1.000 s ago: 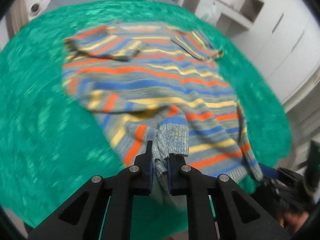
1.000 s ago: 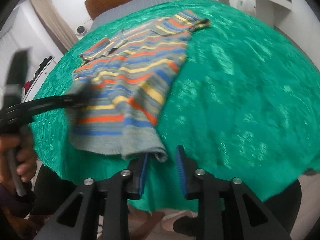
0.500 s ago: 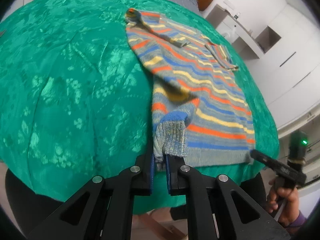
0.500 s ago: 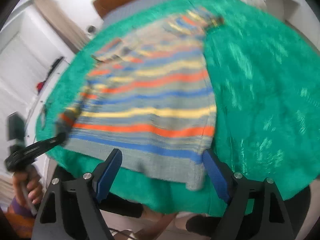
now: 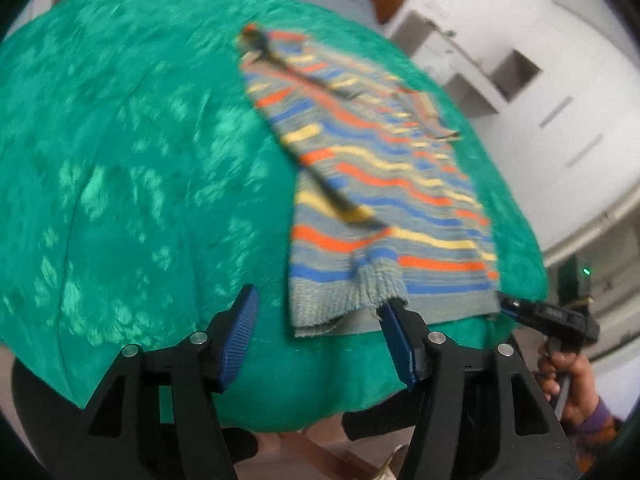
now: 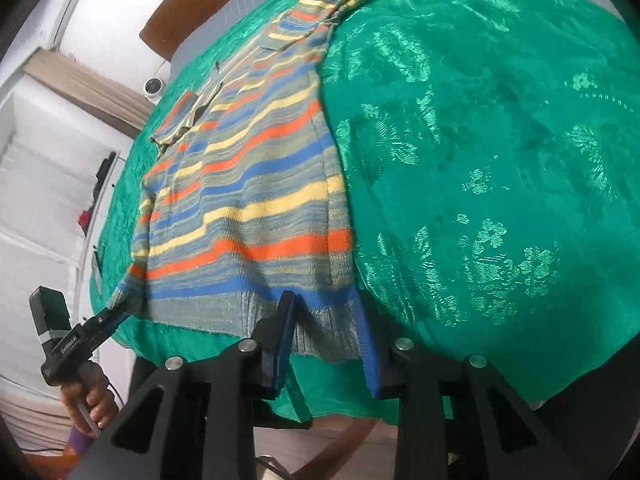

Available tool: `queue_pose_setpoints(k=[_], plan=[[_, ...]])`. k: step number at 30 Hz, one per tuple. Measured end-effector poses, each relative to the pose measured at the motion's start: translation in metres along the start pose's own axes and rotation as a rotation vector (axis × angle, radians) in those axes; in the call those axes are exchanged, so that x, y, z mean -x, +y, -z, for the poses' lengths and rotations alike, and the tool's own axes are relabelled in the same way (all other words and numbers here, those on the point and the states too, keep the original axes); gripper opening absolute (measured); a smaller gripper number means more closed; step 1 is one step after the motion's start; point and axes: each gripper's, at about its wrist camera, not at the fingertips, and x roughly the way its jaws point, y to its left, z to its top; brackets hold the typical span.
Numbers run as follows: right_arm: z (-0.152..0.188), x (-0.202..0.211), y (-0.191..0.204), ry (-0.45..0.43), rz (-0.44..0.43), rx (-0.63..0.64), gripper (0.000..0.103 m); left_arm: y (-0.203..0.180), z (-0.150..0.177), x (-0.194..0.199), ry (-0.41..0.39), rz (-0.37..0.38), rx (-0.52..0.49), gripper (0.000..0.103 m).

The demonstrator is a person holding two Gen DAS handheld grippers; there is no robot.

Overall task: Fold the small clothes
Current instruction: 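Pull the hem with both grippers to straighten the sweater flat on the bed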

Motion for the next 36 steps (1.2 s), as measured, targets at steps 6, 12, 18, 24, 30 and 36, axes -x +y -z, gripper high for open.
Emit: queue_pose_setpoints(k=[6, 12, 18, 24, 30, 36], plan=[[0.002, 0.006, -0.008, 0.026, -0.011, 0.02, 0.031, -0.03, -0.001, 0.012, -0.008, 0.008, -0.187, 0.078], [-0.004, -0.004, 0.0, 0.049, 0.006, 0.077, 0.031, -0.064, 0.0, -0.03, 0.074, -0.019, -0.318, 0.078], [-0.008, 0.004, -0.016, 0.033, -0.107, -0.021, 0.049, -0.072, 0.002, -0.061, 0.134, -0.161, -0.402, 0.061], [-0.008, 0.015, -0.034, 0.013, -0.162, -0.081, 0.049, -0.034, -0.008, -0.035, 0.108, -0.09, -0.201, 0.004], [-0.011, 0.0, -0.043, 0.027, -0.208, -0.098, 0.049, 0.033, -0.012, 0.001, 0.036, -0.05, 0.063, 0.004], [-0.017, -0.015, -0.031, 0.065, -0.202, -0.036, 0.008, 0.062, -0.005, 0.001, 0.019, -0.049, 0.186, 0.003]])
